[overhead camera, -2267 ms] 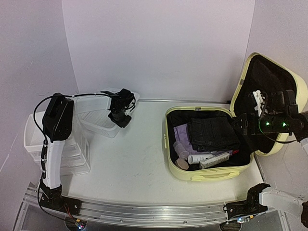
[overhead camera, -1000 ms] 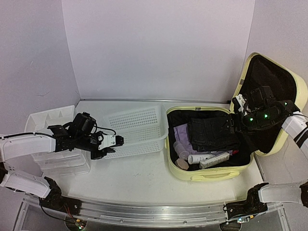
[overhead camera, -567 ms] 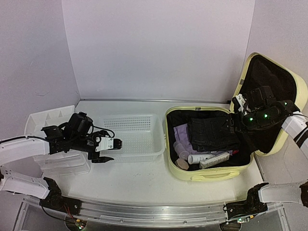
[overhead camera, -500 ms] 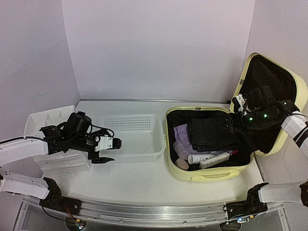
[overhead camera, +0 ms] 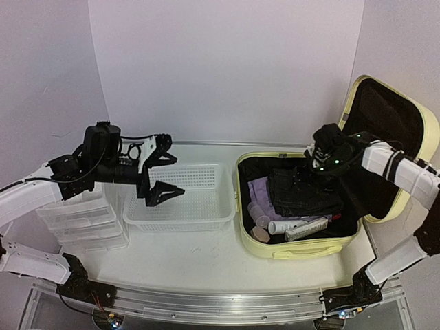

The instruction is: Open, take out, and arrange the luggage

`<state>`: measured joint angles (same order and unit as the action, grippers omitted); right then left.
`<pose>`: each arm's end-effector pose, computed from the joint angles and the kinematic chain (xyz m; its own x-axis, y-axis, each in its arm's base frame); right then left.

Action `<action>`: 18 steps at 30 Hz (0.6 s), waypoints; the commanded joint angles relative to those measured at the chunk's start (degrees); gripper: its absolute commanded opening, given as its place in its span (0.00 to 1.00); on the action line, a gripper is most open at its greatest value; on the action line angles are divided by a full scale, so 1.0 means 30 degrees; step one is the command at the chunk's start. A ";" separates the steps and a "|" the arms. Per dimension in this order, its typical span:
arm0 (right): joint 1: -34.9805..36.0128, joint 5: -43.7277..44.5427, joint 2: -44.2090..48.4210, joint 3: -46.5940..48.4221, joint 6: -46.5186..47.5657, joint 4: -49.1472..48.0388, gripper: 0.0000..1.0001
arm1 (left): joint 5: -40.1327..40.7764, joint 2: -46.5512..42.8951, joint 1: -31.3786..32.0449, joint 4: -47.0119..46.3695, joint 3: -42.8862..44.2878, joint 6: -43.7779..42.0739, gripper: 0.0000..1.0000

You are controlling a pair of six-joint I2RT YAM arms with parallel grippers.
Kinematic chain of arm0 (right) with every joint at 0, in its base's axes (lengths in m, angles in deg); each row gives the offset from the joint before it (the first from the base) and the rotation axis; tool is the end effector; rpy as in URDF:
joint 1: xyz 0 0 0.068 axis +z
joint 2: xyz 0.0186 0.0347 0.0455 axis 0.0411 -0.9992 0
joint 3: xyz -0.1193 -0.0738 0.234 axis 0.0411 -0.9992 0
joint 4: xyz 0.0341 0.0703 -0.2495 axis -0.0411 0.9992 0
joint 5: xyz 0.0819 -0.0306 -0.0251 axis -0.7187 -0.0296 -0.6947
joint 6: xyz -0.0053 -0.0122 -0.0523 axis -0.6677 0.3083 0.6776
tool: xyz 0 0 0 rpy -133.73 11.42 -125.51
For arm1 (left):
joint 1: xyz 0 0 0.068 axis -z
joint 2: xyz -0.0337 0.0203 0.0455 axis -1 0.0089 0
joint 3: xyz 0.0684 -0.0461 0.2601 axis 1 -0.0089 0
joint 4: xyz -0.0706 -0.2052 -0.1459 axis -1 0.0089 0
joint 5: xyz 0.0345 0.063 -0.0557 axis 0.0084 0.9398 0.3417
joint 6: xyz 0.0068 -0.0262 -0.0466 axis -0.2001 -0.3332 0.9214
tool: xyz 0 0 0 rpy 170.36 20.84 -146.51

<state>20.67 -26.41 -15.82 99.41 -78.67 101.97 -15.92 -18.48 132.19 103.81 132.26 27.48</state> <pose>0.2428 0.1077 0.2822 -0.9346 0.0320 -0.3542 -0.0695 0.9603 0.2701 0.1670 -0.1764 0.3310 0.1201 0.3952 -0.9107 0.9495 0.2221 0.2216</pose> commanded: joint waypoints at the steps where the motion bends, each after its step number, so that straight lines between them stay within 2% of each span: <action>1: 0.3400 0.5722 -0.2679 0.3409 -0.0597 0.1005 0.98 | -0.0181 0.1183 0.0031 -0.1844 0.2505 0.6856 1.00; 4: 0.5145 0.9361 -0.5720 0.5932 -0.0815 0.3448 0.98 | -0.0289 0.1067 0.0035 -0.2678 0.2360 0.8780 1.00; 6: 0.5854 1.2042 -0.7860 0.7762 -0.1060 0.5186 0.98 | 0.1152 0.0562 0.0019 -0.2905 0.2150 1.0072 1.00; 8: 0.6340 1.3380 -0.9586 0.9180 -0.1225 0.6232 0.98 | 0.2946 -0.0244 0.0004 -0.2944 0.1776 1.1027 1.00; 13: 0.6922 1.4115 -1.2740 1.1622 -0.1989 0.7253 0.91 | 0.7611 -0.2972 -0.0017 -0.3420 -0.0214 1.3595 1.00; 18: 0.7119 1.4141 -1.4748 1.2827 -0.2527 0.7640 0.86 | 0.6831 -0.3781 -0.0009 -0.3419 -0.1055 1.2872 1.00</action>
<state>41.50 12.19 -57.67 133.66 -83.59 121.42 2.09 -28.40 132.19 96.90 130.73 64.13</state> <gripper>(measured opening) 0.876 0.995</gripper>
